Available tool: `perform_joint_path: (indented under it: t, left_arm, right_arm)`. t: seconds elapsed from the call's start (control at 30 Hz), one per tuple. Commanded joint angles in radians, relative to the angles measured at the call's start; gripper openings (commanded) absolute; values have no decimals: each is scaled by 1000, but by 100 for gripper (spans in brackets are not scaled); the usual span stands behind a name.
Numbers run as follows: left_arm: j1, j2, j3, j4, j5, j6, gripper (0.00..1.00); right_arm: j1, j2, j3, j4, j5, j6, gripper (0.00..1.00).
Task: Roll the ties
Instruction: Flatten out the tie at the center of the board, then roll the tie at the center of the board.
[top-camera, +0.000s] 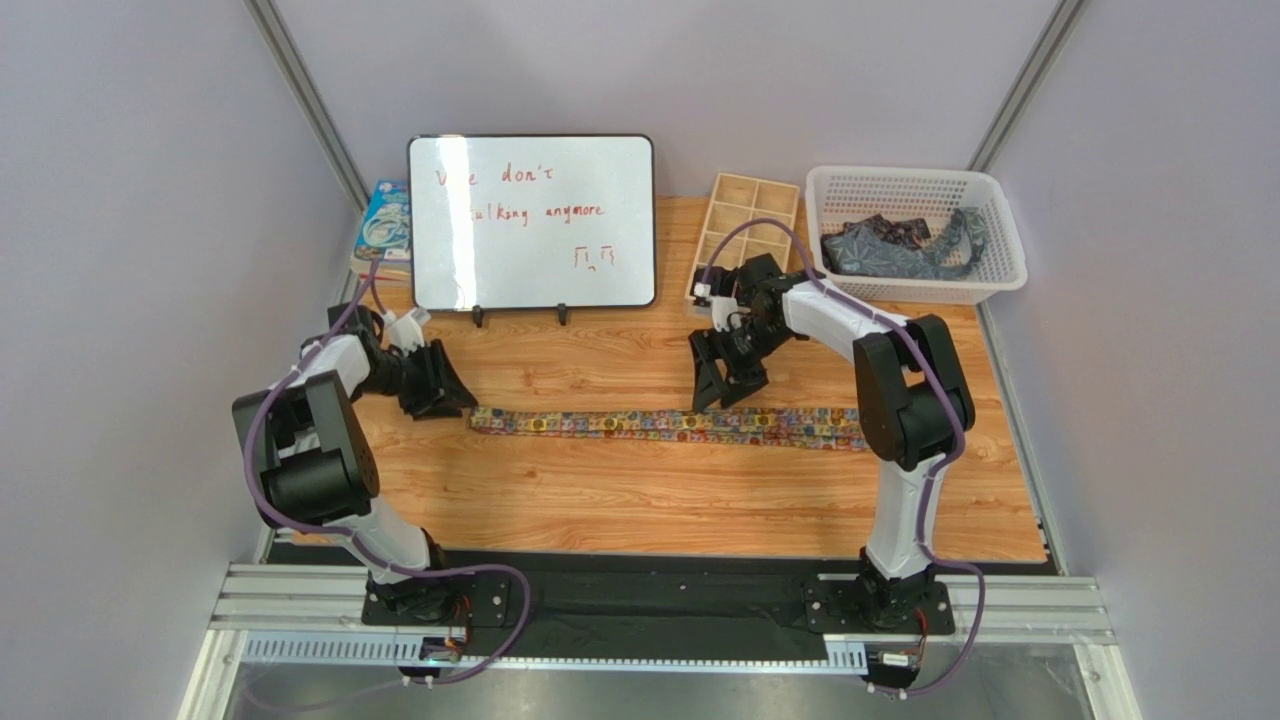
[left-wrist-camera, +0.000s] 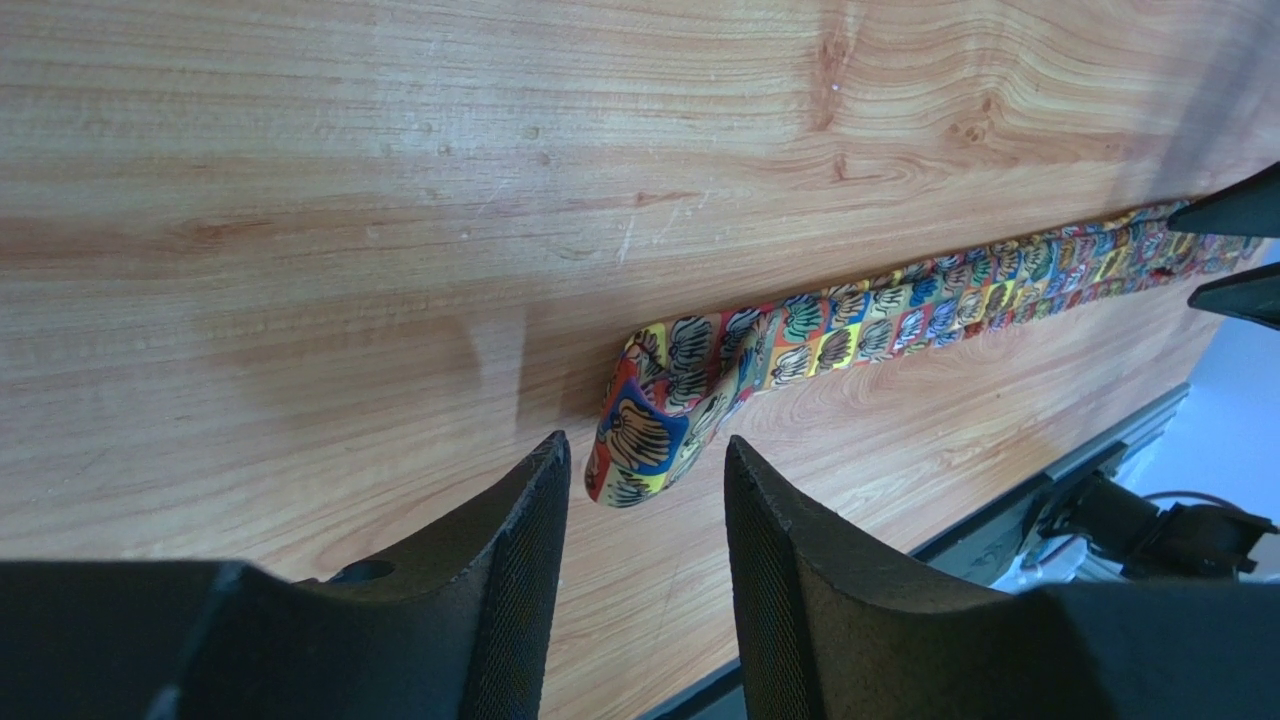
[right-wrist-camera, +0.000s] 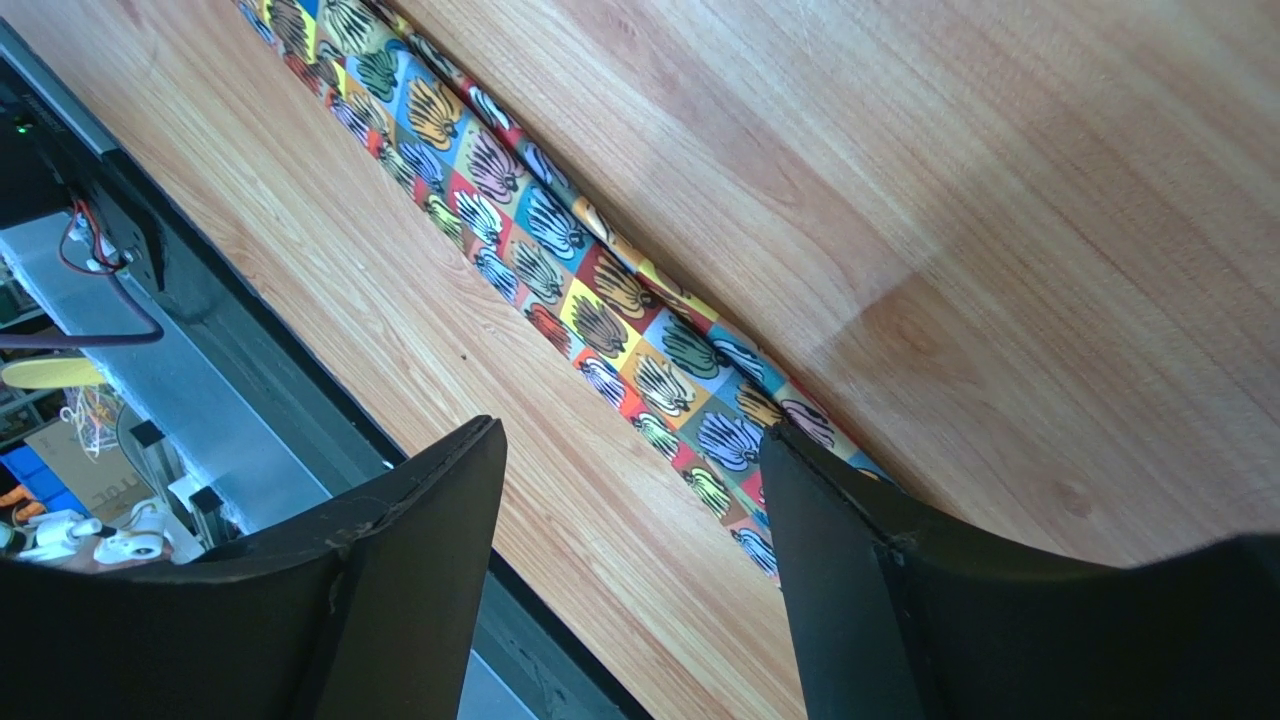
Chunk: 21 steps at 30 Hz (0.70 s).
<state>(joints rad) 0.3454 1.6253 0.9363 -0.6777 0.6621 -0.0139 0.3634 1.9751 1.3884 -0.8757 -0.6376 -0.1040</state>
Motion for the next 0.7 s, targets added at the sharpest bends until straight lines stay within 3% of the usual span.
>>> perform_joint_path:
  t: [0.0, 0.2, 0.5, 0.67]
  left_arm:
    - [-13, -13, -5, 23, 36, -15, 48]
    - [-20, 4, 4, 3, 24, -23, 42]
    - [-32, 21, 25, -48, 8, -24, 41]
    - [-39, 18, 29, -51, 16, -15, 25]
  right_arm:
    - [0, -41, 52, -14, -42, 6, 70]
    - [3, -25, 80, -13, -63, 36, 70]
    - [3, -10, 92, -14, -62, 38, 70]
    - [2, -2, 98, -16, -65, 38, 70]
